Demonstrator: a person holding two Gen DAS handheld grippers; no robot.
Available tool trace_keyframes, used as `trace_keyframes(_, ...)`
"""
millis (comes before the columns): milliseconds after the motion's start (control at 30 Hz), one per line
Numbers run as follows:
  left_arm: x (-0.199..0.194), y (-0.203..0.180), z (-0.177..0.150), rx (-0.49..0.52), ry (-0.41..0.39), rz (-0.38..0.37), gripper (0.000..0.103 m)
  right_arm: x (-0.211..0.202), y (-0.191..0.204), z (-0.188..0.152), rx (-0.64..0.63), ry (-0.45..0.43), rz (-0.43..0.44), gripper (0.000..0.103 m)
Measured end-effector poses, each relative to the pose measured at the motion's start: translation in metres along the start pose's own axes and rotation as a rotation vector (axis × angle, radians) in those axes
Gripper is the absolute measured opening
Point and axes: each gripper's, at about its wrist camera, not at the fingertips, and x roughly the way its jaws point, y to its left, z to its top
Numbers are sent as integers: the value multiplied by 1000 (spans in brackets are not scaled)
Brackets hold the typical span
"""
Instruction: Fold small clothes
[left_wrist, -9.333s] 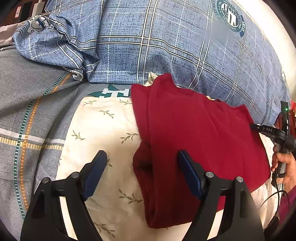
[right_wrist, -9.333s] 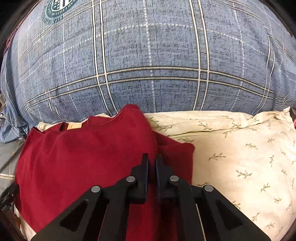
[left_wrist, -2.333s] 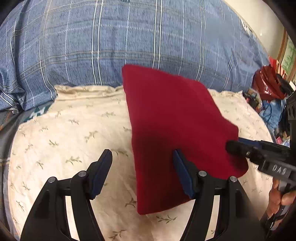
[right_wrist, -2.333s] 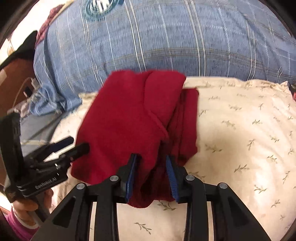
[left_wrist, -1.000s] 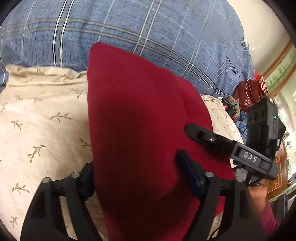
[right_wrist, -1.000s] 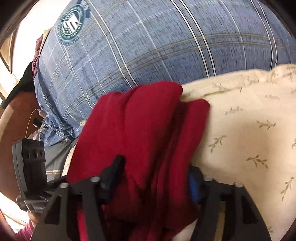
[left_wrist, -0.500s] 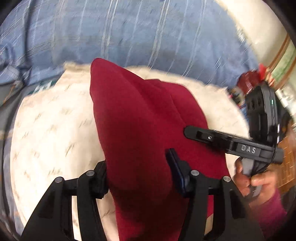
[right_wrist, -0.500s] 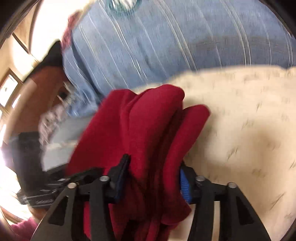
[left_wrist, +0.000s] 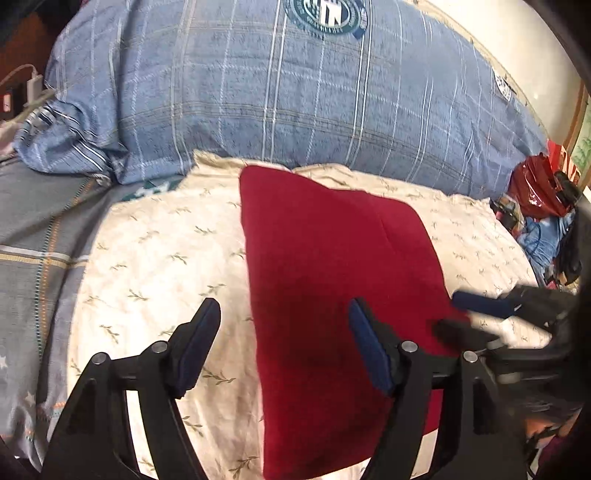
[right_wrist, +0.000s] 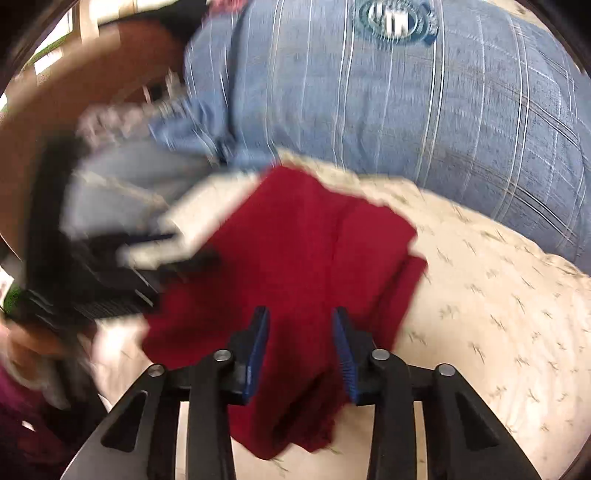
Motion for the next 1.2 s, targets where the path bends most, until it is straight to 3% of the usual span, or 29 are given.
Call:
trace_keyframes(33,-3,0,-1,5,-13,11,72,13,-3,-7,8,34,-56,36)
trace_keyframes(100,-6,-3,-3,13,-31,30,72,26,-13,-21,61,56,-30,36)
trace_keyframes(333,-20,-10,-5,31,-93,69,72,-5,-17,-25,145,-28,-14,38)
trace_keyframes(400,-25,-12,-6,40,-111,82,72,-23,-21,-25,193,-82,-8,44)
trace_keyframes(467,-28,-13,-6,39,-120,85,72,-35,-20,-26,237,-123,-8,58)
trace_keyframes(767,-44,-15,-10,37,-165,104,72,-42,2,-22,265,-170,-104,70)
trace_keyframes(1200,-52,-7,-14,18,-188,129,72,-36,16,-21,254,-153,-128,71)
